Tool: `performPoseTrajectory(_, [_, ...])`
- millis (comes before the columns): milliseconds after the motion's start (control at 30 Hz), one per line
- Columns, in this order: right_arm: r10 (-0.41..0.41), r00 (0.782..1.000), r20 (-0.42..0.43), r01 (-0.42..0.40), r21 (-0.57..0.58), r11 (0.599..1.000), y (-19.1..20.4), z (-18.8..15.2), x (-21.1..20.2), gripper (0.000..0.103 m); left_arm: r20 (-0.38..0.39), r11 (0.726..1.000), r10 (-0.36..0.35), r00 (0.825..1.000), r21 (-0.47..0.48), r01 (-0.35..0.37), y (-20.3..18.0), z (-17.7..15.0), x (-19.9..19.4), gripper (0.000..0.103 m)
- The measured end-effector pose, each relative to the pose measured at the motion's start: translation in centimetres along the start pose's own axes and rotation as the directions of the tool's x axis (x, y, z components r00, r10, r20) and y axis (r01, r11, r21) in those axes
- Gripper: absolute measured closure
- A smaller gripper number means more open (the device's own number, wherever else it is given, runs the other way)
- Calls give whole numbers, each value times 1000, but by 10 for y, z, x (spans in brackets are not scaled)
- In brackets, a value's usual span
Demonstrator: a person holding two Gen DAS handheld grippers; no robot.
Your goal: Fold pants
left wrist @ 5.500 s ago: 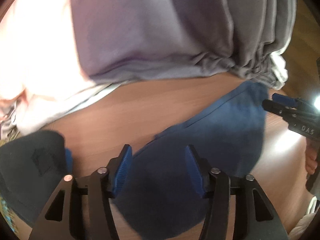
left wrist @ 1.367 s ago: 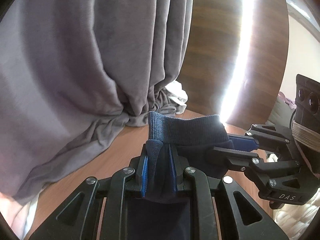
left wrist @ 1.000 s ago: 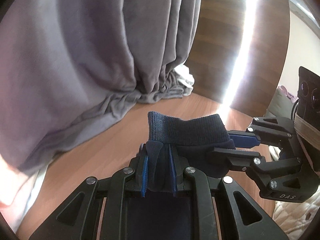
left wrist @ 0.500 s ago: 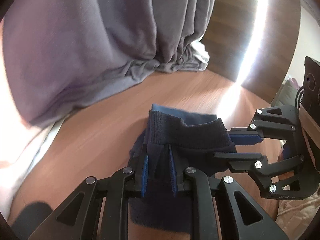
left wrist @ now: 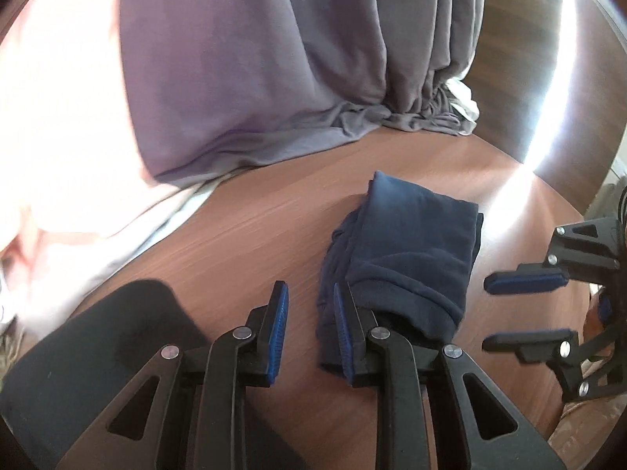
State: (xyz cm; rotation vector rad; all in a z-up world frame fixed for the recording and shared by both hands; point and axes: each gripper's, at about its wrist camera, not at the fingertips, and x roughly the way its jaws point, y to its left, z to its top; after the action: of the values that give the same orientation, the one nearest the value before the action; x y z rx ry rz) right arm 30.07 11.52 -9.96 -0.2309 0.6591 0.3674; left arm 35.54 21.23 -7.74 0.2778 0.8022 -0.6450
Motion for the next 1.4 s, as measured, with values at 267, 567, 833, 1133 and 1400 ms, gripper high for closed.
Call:
performPoseTrajectory(267, [-19, 999, 35, 17, 57, 998, -26, 1, -24, 61, 41, 987, 6, 999, -161, 0, -27, -6, -26, 76])
performPoseTrajectory(567, [-115, 992, 57, 107, 133, 985, -78, -7, -48, 51, 12, 912, -41, 999, -407, 42, -56, -27, -5, 71])
performPoseTrajectory(833, [-184, 983, -6, 181, 196, 964, -118, -26, -47, 47, -20, 822, -18, 1000, -569, 4, -56, -43, 21, 59])
performPoseTrajectory(1133, [-190, 977, -95, 206, 204, 957, -133, -51, -33, 46, -19, 764, 17, 1000, -644, -25, -52, -40, 38, 55])
performPoseTrajectory(1400, [-132, 979, -158, 164, 209, 964, -132, -69, -16, 46, 28, 732, 16, 999, -682, 7, -48, -38, 45, 61])
